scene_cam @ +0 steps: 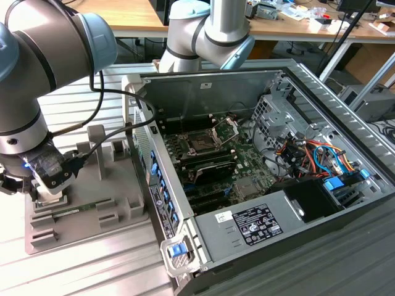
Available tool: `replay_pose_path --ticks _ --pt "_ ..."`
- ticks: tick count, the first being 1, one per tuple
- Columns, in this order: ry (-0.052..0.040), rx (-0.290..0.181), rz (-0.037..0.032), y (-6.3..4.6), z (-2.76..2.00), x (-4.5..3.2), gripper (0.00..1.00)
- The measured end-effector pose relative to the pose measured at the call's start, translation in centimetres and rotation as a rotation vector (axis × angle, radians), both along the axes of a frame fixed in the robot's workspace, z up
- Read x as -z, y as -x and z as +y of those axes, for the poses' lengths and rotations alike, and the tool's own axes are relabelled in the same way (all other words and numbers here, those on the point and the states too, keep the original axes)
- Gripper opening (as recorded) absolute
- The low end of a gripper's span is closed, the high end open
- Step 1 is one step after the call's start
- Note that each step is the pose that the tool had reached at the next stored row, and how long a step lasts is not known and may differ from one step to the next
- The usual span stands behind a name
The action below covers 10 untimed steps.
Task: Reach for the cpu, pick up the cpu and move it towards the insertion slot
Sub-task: 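Pick up the cpu and move it towards the insertion slot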
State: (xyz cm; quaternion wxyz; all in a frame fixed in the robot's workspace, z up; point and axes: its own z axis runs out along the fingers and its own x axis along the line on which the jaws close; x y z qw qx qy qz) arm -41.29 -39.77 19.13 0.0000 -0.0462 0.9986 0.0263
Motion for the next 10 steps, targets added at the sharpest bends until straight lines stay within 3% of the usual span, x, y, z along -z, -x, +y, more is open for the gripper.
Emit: replay_pose_path --ticks 10 --pt "0.0 0.0 -0.0001 0.0 0.0 -0.15 0.54"
